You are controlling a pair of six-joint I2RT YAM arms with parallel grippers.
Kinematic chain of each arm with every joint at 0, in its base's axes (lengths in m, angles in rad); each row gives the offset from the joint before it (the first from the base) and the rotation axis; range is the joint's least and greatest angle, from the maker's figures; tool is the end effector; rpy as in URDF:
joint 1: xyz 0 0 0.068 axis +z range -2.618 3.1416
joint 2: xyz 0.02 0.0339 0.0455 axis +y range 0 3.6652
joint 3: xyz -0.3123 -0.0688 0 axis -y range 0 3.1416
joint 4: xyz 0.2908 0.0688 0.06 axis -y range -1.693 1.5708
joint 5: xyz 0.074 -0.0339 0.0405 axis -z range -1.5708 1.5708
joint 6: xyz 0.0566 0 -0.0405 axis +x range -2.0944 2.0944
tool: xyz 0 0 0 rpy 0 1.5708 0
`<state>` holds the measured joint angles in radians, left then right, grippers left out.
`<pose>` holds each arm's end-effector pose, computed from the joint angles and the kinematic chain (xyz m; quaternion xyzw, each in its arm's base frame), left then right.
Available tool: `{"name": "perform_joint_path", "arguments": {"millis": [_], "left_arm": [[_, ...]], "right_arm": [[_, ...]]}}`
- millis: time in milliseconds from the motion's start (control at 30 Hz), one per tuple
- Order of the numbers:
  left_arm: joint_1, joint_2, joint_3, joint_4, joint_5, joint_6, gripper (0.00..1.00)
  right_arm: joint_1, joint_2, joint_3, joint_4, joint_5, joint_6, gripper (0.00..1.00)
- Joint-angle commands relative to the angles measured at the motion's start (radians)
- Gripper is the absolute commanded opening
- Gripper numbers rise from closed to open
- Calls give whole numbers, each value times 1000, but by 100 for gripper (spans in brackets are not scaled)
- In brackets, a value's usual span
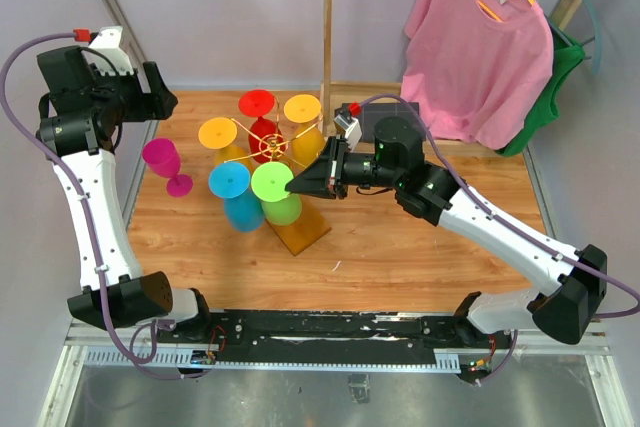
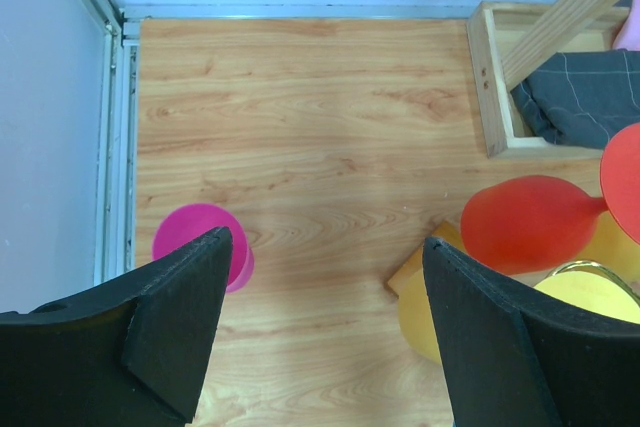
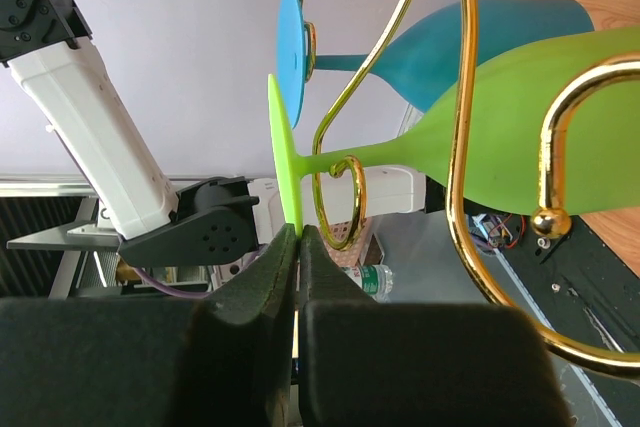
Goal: Take the wine glass off the wine glass rack
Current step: Pick up the wine glass from the wine rack.
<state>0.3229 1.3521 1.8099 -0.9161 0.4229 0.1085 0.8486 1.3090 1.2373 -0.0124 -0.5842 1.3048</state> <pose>0.2911 0.0729 0.5451 0.0213 0.8374 -0.0636 0.5424 0.2108 0.2865 0.4440 -0.0304 0.7308 0.6711 0.1207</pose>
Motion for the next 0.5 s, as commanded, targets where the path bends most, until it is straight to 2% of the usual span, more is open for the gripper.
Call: {"name": "perform_joint_path", "arguments": {"millis": [0,467], "left_arm": [[-2,-8,-8,5,14,9,82],[-3,-10,-15,5,13,9,82]], "right_arm": [[12,5,44,35,15,0,1],[-10,21,47,26,29,32,1]]}}
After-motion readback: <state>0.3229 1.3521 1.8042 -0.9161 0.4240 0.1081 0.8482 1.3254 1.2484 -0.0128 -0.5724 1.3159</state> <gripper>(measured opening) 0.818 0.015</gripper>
